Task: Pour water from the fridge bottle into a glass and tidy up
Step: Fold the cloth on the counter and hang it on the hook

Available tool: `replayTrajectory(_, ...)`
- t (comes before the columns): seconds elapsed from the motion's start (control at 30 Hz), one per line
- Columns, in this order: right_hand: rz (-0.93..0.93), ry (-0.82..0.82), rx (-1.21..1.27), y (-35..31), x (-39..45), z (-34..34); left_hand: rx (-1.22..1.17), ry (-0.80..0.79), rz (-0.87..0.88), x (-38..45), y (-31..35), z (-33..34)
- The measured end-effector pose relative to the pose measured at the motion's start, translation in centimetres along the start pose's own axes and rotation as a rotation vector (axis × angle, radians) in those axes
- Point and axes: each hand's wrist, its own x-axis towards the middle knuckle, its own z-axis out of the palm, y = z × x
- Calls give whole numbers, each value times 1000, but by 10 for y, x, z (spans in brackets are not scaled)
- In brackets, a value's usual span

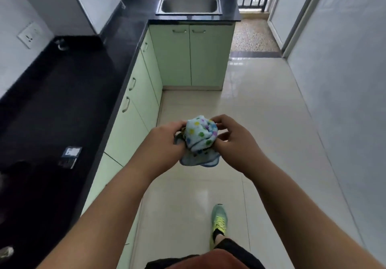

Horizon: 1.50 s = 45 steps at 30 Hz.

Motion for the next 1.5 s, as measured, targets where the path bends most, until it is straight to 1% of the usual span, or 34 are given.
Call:
replayTrajectory(0.13, -58, -78, -34, -17, 77, -26, -29, 78, -55, 54, 23, -11)
replayTrajectory(0.23, -106, -107, -63, -30, 122, -36, -52, 104, -70, 86, 32, -20)
replayTrajectory(0.43, -131, -181, -124, -42, 208, -37, -108, 153, -127, 155, 20, -35)
replayTrajectory(0.67, -140, -227, -250, -67, 320, -7, -180, 167, -147, 256, -18, -70)
replayTrajectory(0.87, -179, -229, -336, -111, 434, 32, -202, 192, -136, 354, -54, -135)
replayTrajectory(0.97, -195, -214, -326, -129, 476, 54, -183, 218, -151, 390, -67, -165)
replayTrajectory(1.03, -205, -233, -330, -141, 496, 69, -169, 243, -162, 404, -78, -184)
replayTrajectory(1.2, -273, -377, -387, -176, 541, 115, -182, 331, -215, 412, -114, -220)
replayTrajectory(1.3, -388, -483, -439, -201, 566, 152, -198, 451, -287, 409, -138, -240)
replayTrajectory(1.5, -553, -764, -476, -239, 610, 226, -237, 674, -487, 391, -170, -271)
